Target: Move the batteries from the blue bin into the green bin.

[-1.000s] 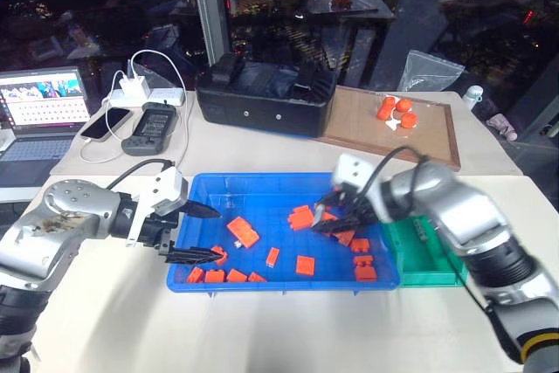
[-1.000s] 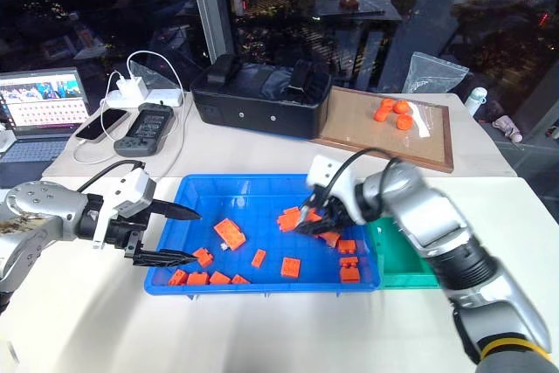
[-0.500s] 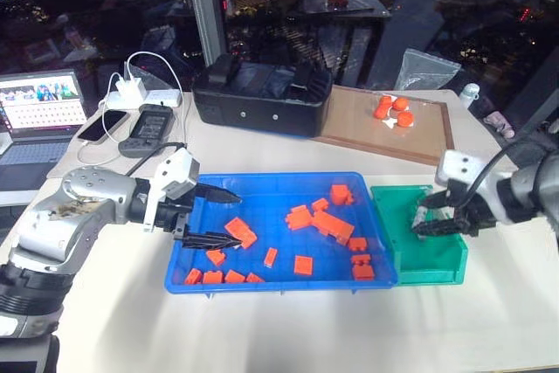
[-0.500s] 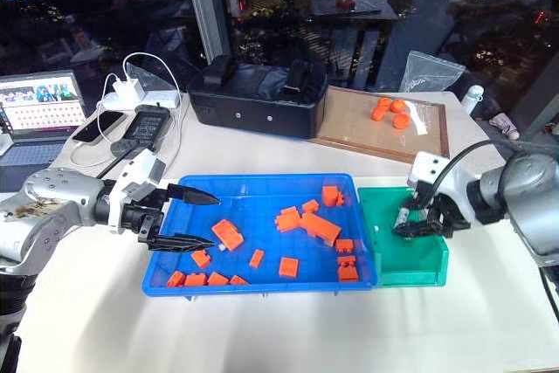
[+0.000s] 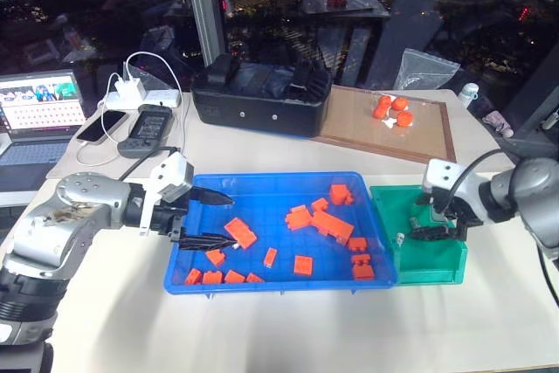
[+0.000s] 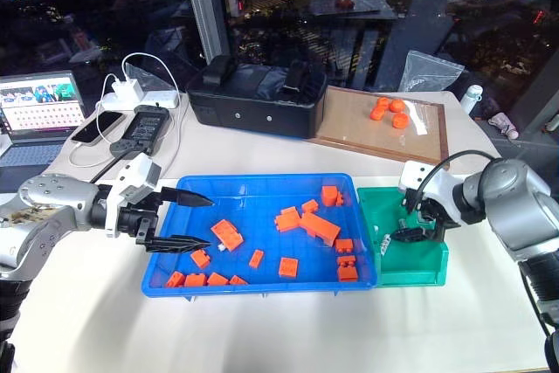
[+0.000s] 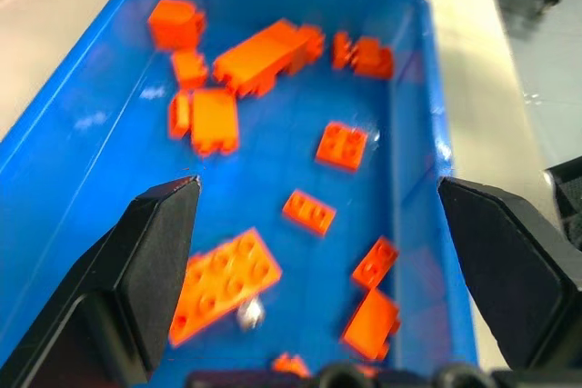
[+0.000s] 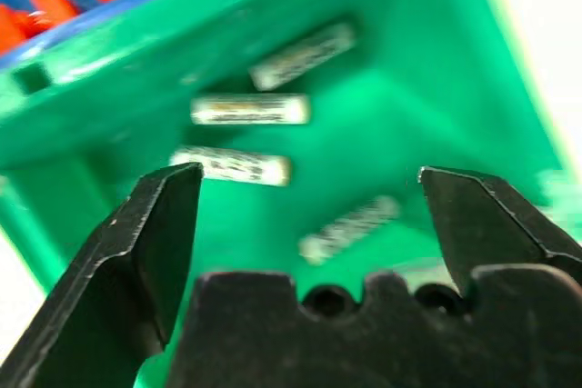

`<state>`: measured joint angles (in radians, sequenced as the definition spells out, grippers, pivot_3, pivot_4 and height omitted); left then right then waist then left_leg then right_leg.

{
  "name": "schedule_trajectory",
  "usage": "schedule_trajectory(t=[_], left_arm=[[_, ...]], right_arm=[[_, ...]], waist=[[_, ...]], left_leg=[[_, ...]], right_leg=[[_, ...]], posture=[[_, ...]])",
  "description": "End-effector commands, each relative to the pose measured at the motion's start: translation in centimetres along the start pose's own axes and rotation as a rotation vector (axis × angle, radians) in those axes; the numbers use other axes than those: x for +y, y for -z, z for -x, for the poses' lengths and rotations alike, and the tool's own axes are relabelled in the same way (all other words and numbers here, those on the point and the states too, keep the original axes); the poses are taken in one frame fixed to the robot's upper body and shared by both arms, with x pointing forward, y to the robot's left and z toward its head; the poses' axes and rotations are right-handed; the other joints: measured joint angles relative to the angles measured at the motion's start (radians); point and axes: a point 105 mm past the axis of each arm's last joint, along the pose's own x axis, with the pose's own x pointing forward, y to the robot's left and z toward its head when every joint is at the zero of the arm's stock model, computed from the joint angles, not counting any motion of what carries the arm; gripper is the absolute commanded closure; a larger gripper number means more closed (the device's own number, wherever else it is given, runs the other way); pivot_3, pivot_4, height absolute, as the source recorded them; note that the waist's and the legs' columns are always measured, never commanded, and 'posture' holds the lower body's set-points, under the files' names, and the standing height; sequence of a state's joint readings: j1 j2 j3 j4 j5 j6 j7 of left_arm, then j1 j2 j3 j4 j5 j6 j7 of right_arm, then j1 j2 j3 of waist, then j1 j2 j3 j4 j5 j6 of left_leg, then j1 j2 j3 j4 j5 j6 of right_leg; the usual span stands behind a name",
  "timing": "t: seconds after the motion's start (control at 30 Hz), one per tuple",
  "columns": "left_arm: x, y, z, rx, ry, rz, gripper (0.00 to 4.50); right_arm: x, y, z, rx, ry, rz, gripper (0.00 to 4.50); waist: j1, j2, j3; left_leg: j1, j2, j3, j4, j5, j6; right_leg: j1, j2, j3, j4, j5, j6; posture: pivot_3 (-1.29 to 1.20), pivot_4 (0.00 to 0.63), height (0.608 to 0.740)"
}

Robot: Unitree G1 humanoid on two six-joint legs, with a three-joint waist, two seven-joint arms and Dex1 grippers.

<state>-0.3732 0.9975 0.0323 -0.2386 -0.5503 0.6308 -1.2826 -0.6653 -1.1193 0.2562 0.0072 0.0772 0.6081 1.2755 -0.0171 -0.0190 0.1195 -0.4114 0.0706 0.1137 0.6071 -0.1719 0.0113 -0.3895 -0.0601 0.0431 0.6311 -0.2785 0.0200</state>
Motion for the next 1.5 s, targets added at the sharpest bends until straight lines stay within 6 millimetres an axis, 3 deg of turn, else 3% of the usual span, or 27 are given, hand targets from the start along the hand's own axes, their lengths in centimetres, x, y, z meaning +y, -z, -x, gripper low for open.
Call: schedule_trajectory(t=[0.03, 0.17, 0.27, 0.37, 0.53, 0.7, 0.93, 1.17, 1.27, 1.33, 1.5], left_arm=[[0.4, -0.6, 2.3, 0.001, -0.080, -0.037, 0.00], [0.5, 0.6, 4.6, 0.043, -0.140, -0.006, 0.00], [0.4, 1.6, 5.5, 0.084, -0.167, 0.008, 0.00], [-0.1, 2.0, 5.9, 0.092, -0.169, 0.021, 0.00], [-0.4, 2.1, 6.2, 0.090, -0.180, 0.027, 0.00], [-0.4, 1.9, 6.4, 0.092, -0.183, 0.031, 0.00], [-0.4, 1.7, 6.2, 0.089, -0.179, 0.027, 0.00], [-0.7, 1.9, 5.8, 0.091, -0.175, 0.032, 0.00], [-0.7, 1.9, 5.3, 0.084, -0.167, 0.030, 0.00], [-0.7, 1.8, 5.0, 0.078, -0.159, 0.027, 0.00], [-0.6, 1.7, 4.7, 0.074, -0.154, 0.023, 0.00]], right_arm=[[-0.9, -6.2, 0.1, -0.185, 0.062, 0.092, 0.06], [0.2, -13.1, -2.8, -0.431, 0.064, 0.071, 0.06], [1.8, -16.1, -5.2, -0.541, 0.064, -0.018, 0.06], [4.8, -16.7, -8.0, -0.459, -0.009, -0.202, 0.06], [9.3, -19.2, -11.5, -0.418, -0.107, -0.188, 0.06], [13.3, -21.1, -13.5, -0.363, -0.276, -0.191, 0.06], [14.1, -22.7, -15.9, -0.329, -0.290, -0.223, 0.06], [13.8, -22.7, -18.6, -0.295, -0.238, -0.253, 0.06], [13.4, -22.4, -19.5, -0.284, -0.212, -0.269, 0.76], [13.1, -21.8, -19.7, -0.268, -0.195, -0.256, 1.46], [11.7, -20.8, -18.6, -0.273, -0.199, -0.253, 3.06]], waist=[[-0.005, 0.000, 0.000], [-0.014, 0.000, 0.000], [-0.005, -0.001, 0.000], [0.014, -0.001, 0.000], [0.021, -0.004, -0.002], [0.006, -0.006, -0.003], [0.001, -0.007, -0.004], [-0.004, -0.008, -0.005], [-0.004, -0.009, -0.006], [-0.004, -0.009, -0.007], [-0.001, -0.010, -0.008]], left_leg=[[0.000, 0.000, 0.000, 0.000, 0.000, 0.000], [0.002, 0.002, 0.000, -0.001, 0.000, 0.000], [0.002, 0.003, 0.000, -0.001, -0.001, -0.002], [0.000, 0.003, 0.001, -0.001, -0.001, -0.003], [-0.004, 0.003, 0.002, 0.001, 0.000, -0.005], [-0.004, 0.005, 0.003, 0.001, 0.001, -0.007], [-0.003, 0.006, 0.003, 0.000, 0.001, -0.007], [-0.003, 0.007, 0.003, -0.001, 0.001, -0.007], [-0.002, 0.007, 0.003, -0.001, 0.001, -0.007], [-0.002, 0.007, 0.003, -0.001, 0.001, -0.008], [-0.002, 0.007, 0.003, -0.001, 0.001, -0.009]], right_leg=[[0.000, 0.000, 0.000, 0.000, 0.000, 0.000], [0.000, 0.001, 0.000, 0.001, 0.001, -0.003], [0.000, 0.002, -0.001, 0.003, 0.000, -0.003], [-0.002, 0.001, -0.002, 0.003, 0.000, -0.003], [-0.009, -0.001, -0.004, 0.003, 0.001, -0.006], [-0.012, 0.000, -0.004, 0.010, 0.001, -0.009], [-0.015, 0.003, -0.004, 0.014, 0.001, -0.009], [-0.015, 0.003, -0.004, 0.014, 0.001, -0.010], [-0.015, 0.004, -0.004, 0.014, 0.001, -0.010], [-0.015, 0.003, -0.005, 0.014, 0.001, -0.010], [-0.015, 0.003, -0.005, 0.014, 0.000, -0.010]], posture=[[0.00, 0.150, 0.735], [0.00, 0.150, 0.735], [0.00, 0.150, 0.735], [0.00, 0.150, 0.735], [0.00, 0.150, 0.735], [0.00, 0.150, 0.735], [0.00, 0.150, 0.735], [0.00, 0.150, 0.735], [0.00, 0.150, 0.735], [0.00, 0.150, 0.735], [0.00, 0.150, 0.735]])
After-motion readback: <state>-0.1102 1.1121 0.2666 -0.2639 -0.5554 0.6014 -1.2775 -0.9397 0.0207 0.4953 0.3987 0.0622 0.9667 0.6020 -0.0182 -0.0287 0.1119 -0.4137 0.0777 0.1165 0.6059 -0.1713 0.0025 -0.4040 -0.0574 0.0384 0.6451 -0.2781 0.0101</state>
